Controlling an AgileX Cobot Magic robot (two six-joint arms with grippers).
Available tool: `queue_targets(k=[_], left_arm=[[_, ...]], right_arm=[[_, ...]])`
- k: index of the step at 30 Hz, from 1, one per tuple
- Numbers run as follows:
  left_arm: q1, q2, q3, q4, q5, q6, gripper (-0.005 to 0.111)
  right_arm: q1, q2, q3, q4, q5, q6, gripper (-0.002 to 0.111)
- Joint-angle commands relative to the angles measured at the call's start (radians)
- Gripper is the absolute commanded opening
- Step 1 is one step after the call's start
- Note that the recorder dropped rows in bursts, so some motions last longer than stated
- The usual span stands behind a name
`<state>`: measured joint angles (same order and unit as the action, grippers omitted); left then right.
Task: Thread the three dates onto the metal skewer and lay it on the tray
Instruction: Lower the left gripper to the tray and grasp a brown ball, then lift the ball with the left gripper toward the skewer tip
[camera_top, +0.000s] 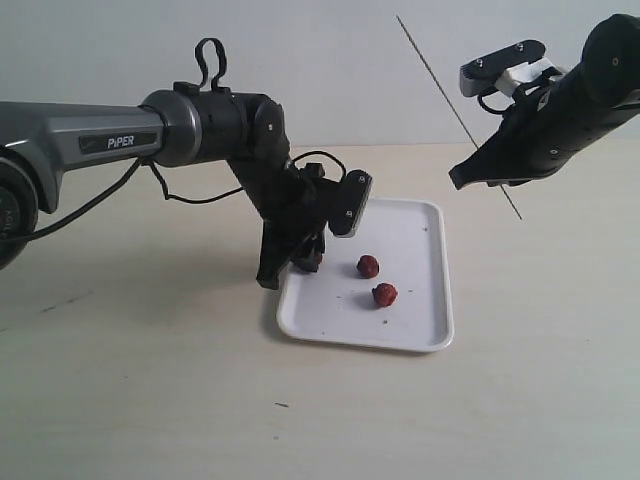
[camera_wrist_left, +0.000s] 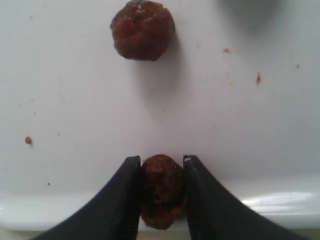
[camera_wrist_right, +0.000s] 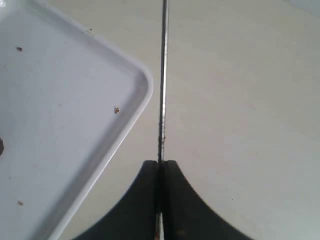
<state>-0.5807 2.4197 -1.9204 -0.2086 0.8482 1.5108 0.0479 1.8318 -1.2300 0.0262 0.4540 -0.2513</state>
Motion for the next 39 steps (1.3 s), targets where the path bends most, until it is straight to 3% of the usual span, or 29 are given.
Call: queue_targets(k=[1,6,11,19,23,27,39], left_arm=[[0.003,0.004,-0.009,-0.056,0.001,-0.053,0.028],[0.029,-0.029,-0.043,-0.237,0.002,-0.141,0.028],[0.095,-0.083,-0.045,-0.365,0.033,-0.139,0.028],[0.278,-0.135,-0.050,-0.684,0.193,-0.136,0.028],[0.359,-0.135,-0.054,-0.832,0.325,-0.129,0.028],[0.406,-0.135,-0.054,-0.873,0.373,-0.129,0.028],[0.432,-0.124,-0.056,-0.930,0.373,-0.137,0.028]], right_arm=[[-0.001,0.001,-0.007,0.000,-0.012,-0.010,0.000],[-0.001,0.001,-0.007,-0.006,0.045,-0.055,0.000],[-0.001,0.001,-0.007,-0.006,0.146,-0.231,0.000],[-0.001,0.001,-0.007,0.002,0.268,-0.509,0.000],[-0.001,0.007,-0.002,0.152,0.335,-0.731,0.000],[-0.001,0.019,-0.002,0.281,0.366,-0.921,0.000],[-0.003,0.019,-0.002,0.354,0.313,-0.959,0.000]])
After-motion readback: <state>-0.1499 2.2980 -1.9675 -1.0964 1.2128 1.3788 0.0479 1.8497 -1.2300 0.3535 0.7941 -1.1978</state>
